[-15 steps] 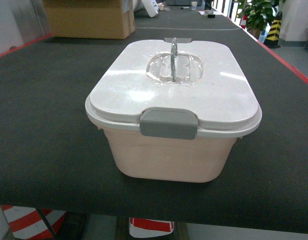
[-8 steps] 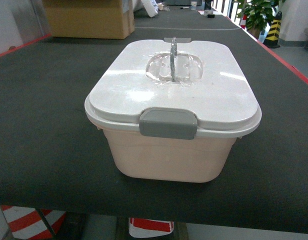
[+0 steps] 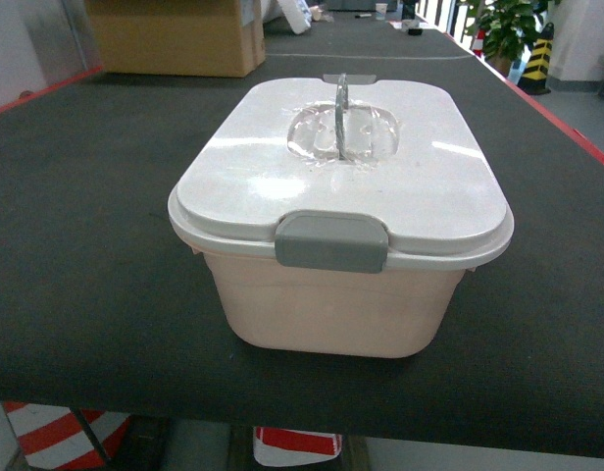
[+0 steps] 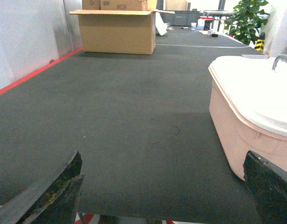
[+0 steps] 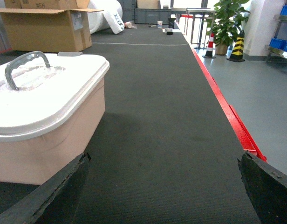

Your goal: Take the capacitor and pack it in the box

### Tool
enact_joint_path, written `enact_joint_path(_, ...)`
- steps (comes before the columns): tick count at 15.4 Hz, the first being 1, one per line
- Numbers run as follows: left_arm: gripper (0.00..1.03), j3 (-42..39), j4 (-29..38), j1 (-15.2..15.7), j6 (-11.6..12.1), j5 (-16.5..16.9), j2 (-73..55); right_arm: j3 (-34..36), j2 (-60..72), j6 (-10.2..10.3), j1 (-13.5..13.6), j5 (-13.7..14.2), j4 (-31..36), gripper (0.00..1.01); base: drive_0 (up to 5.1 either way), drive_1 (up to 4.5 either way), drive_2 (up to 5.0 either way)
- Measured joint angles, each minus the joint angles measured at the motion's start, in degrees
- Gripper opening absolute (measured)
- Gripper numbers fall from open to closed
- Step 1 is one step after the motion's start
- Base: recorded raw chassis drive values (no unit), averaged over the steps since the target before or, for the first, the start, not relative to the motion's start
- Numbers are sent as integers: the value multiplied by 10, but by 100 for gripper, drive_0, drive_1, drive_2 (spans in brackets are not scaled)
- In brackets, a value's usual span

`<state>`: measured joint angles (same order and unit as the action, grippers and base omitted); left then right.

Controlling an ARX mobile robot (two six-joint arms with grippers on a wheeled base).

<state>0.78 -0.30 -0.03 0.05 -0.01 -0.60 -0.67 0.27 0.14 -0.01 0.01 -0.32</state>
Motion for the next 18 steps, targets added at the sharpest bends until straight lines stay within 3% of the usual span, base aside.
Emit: enact_joint_path(18, 98, 0, 0, 0, 0, 0, 0, 0, 0, 0, 0, 0, 0, 98, 0, 0, 0)
